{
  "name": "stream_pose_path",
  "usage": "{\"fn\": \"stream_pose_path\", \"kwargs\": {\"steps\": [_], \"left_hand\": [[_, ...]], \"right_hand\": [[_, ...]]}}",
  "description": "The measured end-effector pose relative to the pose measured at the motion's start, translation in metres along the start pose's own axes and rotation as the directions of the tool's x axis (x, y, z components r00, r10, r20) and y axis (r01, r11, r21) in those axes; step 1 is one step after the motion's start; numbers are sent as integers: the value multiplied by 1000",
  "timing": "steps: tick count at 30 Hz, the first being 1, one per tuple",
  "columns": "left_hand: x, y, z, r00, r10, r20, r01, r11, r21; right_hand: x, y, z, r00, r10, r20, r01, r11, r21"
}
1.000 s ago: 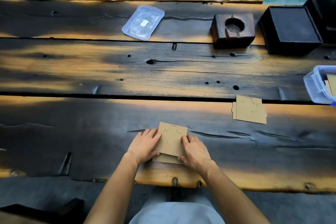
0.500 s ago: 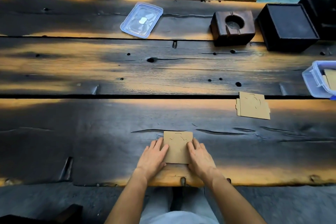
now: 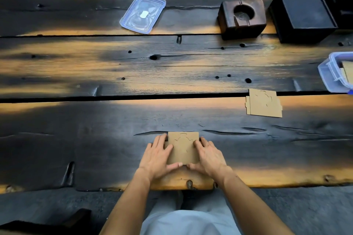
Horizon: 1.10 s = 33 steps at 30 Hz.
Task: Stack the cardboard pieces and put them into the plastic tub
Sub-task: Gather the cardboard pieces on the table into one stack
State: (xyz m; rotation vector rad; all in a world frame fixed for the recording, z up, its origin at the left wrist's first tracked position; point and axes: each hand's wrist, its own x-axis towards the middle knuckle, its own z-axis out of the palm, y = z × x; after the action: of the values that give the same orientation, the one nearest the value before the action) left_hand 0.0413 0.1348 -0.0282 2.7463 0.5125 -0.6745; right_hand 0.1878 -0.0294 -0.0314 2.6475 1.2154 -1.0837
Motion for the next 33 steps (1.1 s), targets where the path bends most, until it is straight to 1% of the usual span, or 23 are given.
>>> {"fn": "stream_pose_path", "kwargs": {"steps": [3, 5, 12, 16, 19, 24, 33], "left_hand": [[13, 16, -16, 997, -4, -83, 6, 1000, 26], [27, 25, -27, 996, 12, -89, -9, 999, 42], [101, 106, -49, 995, 103, 10, -103, 991, 82], [137, 154, -52, 994, 94, 47, -97, 993, 70], [165, 187, -53, 990, 119, 74, -124, 990, 63], [200, 218, -60, 983, 146, 111, -157, 982, 101], [251, 245, -74, 987, 105, 119, -117, 988, 98]], "right_hand": [[1, 21, -10, 1000, -2, -27, 3, 999, 48], [2, 38, -17, 999, 6, -40, -3, 998, 65], [1, 138, -59, 994, 72, -79, -67, 996, 61], [3, 193, -83, 991, 84, -102, -83, 996, 16], [7, 229, -101, 988, 111, -109, -113, 994, -7], [18, 271, -119, 986, 119, -113, -124, 992, -30], [46, 317, -142, 988, 131, -76, -133, 991, -21]]}}
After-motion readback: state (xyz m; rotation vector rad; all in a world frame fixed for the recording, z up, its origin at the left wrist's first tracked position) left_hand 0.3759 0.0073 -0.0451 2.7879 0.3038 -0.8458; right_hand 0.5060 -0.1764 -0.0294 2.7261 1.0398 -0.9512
